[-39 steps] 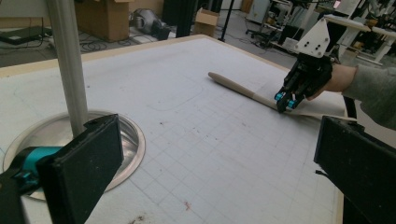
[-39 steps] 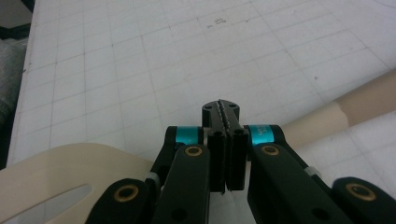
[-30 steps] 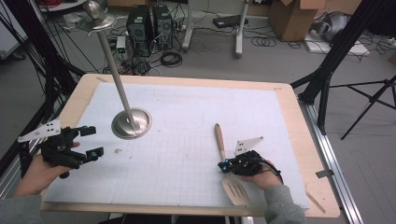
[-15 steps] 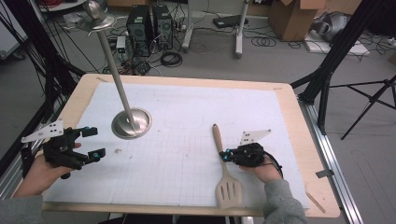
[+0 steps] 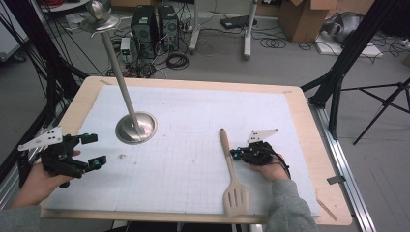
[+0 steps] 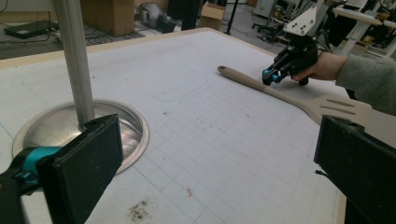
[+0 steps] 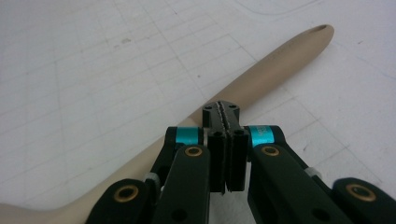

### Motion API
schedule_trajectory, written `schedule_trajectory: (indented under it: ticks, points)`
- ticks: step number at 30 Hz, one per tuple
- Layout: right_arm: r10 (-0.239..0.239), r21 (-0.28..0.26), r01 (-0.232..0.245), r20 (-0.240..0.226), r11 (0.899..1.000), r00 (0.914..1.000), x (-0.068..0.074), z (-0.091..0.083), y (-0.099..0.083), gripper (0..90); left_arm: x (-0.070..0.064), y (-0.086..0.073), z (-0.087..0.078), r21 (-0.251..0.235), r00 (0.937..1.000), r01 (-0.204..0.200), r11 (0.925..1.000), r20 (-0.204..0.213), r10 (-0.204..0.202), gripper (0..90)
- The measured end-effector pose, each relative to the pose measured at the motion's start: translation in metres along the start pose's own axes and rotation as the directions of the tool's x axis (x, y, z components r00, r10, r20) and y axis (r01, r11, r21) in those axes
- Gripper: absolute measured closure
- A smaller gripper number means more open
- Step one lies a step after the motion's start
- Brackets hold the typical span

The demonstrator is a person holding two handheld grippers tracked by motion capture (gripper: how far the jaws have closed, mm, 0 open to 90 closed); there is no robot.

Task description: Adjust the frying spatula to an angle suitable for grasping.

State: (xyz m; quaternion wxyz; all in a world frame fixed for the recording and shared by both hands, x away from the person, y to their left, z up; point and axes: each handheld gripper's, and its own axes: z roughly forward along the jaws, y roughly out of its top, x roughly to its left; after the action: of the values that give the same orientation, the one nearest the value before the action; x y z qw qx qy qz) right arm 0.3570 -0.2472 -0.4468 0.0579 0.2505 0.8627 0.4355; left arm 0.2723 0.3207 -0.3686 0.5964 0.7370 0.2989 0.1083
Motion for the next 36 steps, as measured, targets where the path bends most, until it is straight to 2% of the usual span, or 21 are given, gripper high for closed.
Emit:
schedule_trajectory:
  ticks: [1,7,19,28,32,36]
  points:
    - [0.002,0.020,-0.002,-0.002,1.000,1.0000,-0.001,0.002,0.001,90.0,0.000,0.000,-0.001,0.001,1.0000,-0.001,1.0000,-0.002,0.001,1.8]
    - [-0.021,0.029,0.021,-0.019,0.999,0.9996,-0.003,0.008,0.006,90.0,0.000,-0.004,-0.009,-0.001,0.9997,0.005,1.0000,-0.023,-0.005,1.8]
    - [-0.045,0.028,0.047,-0.064,0.999,0.9969,-0.006,0.025,0.019,90.0,-0.002,-0.009,-0.023,-0.003,0.9981,0.017,0.9999,-0.059,-0.017,1.8]
    - [-0.080,0.036,0.084,-0.115,0.996,0.9902,-0.001,0.042,0.032,90.0,-0.004,-0.012,-0.035,-0.018,0.9964,0.018,0.9997,-0.083,-0.020,1.8]
    - [-0.090,0.036,0.095,-0.117,0.995,0.9891,0.000,0.044,0.034,90.0,-0.005,-0.012,-0.036,-0.022,0.9960,0.021,0.9995,-0.086,-0.023,1.8]
    - [-0.106,0.040,0.110,-0.097,0.993,0.9896,0.002,0.045,0.036,90.0,-0.004,-0.011,-0.034,-0.019,0.9967,0.017,0.9997,-0.079,-0.019,1.8]
